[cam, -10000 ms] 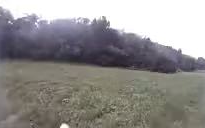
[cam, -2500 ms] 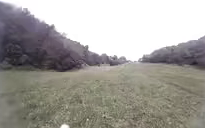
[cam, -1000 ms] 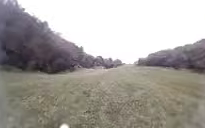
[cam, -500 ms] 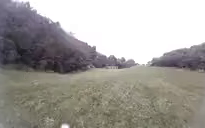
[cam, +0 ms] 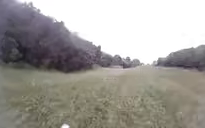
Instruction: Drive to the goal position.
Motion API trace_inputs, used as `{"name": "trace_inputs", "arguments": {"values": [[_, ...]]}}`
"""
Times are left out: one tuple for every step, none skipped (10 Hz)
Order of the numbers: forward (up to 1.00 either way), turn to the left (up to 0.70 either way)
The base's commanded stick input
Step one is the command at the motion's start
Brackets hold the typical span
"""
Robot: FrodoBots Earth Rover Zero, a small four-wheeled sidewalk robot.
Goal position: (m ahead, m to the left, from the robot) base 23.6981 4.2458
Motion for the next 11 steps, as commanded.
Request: {"name": "trace_inputs", "arguments": {"values": [[1.00, -0.37], [1.00, -0.37], [1.00, -0.11], [1.00, -0.02], [1.00, 0.00], [1.00, 0.00], [1.00, -0.11], [1.00, -0.28], [1.00, -0.40], [1.00, -0.40], [1.00, -0.04]]}}
